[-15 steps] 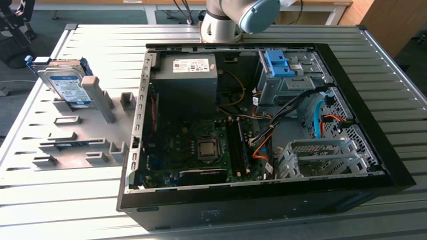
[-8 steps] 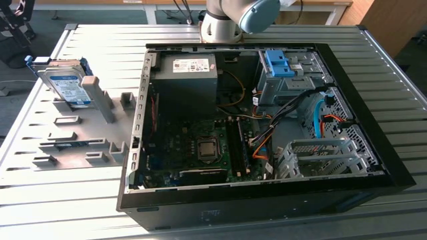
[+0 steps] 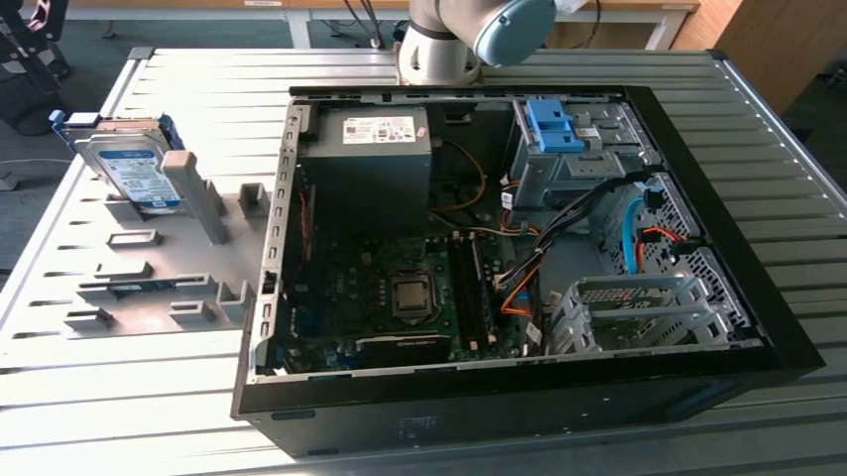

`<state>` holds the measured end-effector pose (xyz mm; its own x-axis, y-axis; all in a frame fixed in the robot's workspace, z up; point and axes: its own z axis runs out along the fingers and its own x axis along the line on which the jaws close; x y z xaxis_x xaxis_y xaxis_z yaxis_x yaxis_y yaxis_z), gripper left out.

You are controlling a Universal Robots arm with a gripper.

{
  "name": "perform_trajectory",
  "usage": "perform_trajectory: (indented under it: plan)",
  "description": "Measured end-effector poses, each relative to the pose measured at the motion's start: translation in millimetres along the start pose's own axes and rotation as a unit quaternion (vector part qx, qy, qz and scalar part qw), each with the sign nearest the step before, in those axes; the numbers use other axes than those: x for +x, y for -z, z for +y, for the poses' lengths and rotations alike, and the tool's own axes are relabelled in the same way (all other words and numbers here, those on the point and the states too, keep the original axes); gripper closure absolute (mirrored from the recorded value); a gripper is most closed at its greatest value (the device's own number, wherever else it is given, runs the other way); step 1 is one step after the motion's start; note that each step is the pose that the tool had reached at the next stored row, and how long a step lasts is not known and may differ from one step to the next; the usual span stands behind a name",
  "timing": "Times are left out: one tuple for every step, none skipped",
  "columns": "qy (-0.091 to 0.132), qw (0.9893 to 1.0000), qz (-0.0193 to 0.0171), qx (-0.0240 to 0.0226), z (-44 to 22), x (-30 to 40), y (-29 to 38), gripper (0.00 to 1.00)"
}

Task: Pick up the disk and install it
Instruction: 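Pick up the disk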

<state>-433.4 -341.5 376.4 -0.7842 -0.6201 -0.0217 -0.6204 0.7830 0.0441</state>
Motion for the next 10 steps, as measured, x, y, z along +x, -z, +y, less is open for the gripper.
perform_trajectory:
  plan:
    - [0.004,1.0000,0.0002,-0.0001,0.0,0.0,0.0,0.89]
    - [0.008,1.0000,0.0004,-0.0002,0.0,0.0,0.0,0.89]
    - [0.013,0.9999,0.0006,-0.0003,0.0,0.0,0.0,0.89]
    - [0.017,0.9999,0.0008,-0.0004,0.0,0.0,0.0,0.89]
    - [0.021,0.9998,0.0009,-0.0005,0.0,0.0,0.0,0.89]
    - [0.025,0.9997,0.0011,-0.0006,0.0,0.0,0.0,0.89]
    - [0.029,0.9996,0.0013,-0.0006,0.0,0.0,0.0,0.89]
    - [0.033,0.9995,0.0015,-0.0007,0.0,0.0,0.0,0.89]
    - [0.037,0.9993,0.0017,-0.0008,0.0,0.0,0.0,0.89]
    - [0.041,0.9992,0.0018,-0.0009,0.0,0.0,0.0,0.89]
